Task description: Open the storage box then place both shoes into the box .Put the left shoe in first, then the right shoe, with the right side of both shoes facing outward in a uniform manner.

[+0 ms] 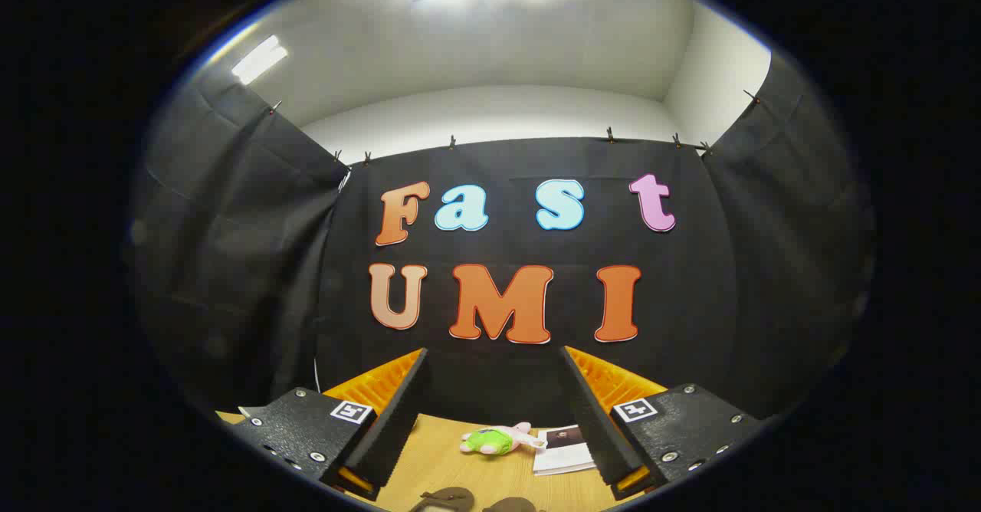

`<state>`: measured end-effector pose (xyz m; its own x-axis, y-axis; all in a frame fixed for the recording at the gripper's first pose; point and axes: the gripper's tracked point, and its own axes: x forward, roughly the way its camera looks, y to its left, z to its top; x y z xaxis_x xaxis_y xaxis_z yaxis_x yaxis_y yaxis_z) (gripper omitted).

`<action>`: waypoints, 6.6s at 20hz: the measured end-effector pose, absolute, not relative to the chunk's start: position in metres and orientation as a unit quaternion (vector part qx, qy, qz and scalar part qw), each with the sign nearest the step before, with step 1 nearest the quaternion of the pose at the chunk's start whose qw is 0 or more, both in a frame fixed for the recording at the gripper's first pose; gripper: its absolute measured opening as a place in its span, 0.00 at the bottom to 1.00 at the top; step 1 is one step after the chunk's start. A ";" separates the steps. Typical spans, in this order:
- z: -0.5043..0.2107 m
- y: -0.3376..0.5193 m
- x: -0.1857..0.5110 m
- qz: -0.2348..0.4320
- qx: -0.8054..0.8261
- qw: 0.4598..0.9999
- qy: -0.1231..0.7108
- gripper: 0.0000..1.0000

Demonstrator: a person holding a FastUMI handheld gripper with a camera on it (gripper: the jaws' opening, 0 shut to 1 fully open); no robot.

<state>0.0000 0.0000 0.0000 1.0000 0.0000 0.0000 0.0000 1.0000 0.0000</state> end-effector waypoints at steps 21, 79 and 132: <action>-0.014 0.028 0.000 0.034 0.026 0.999 0.020 0.98; -0.340 0.292 0.028 0.275 0.561 0.659 0.418 0.51; -0.196 0.381 0.092 0.211 0.346 0.857 0.318 0.96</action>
<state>0.0916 0.3807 -0.1955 0.7081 0.5826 -0.3990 -0.1423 0.6711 0.7276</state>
